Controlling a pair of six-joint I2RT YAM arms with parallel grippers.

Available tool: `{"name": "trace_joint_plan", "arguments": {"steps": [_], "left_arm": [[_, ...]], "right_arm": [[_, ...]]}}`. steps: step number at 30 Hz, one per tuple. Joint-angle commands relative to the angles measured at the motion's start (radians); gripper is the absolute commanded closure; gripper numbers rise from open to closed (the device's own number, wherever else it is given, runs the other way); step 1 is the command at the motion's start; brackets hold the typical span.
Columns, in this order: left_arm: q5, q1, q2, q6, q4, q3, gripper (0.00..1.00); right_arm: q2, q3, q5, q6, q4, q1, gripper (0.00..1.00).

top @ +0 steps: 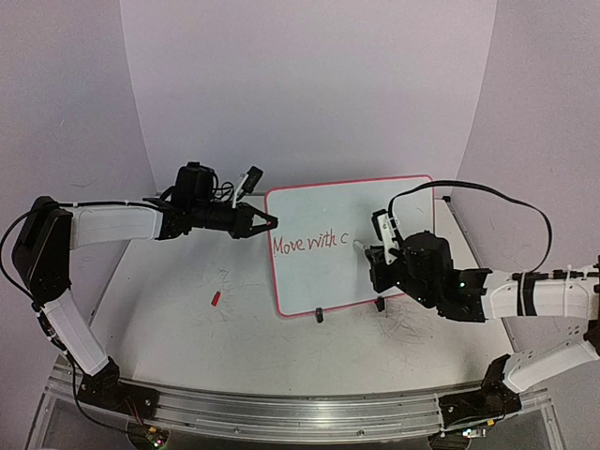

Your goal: Write a sentence on the whiteboard

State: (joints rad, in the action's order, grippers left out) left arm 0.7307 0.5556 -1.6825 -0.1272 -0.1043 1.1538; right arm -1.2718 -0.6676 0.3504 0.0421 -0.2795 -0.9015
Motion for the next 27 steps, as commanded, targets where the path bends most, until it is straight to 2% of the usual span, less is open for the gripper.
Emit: {"name": "trace_joint_plan", "arguments": {"steps": [1, 27], "left_arm": [[-0.167, -0.005, 0.004, 0.112, 0.033, 0.026, 1.00], [-0.166, 0.001, 0.010, 0.115, 0.035, 0.026, 1.00]], "right_arm": [[0.019, -0.011, 0.023, -0.011, -0.071, 0.014, 1.00], [-0.072, -0.063, 0.026, -0.022, -0.122, 0.016, 1.00]]}}
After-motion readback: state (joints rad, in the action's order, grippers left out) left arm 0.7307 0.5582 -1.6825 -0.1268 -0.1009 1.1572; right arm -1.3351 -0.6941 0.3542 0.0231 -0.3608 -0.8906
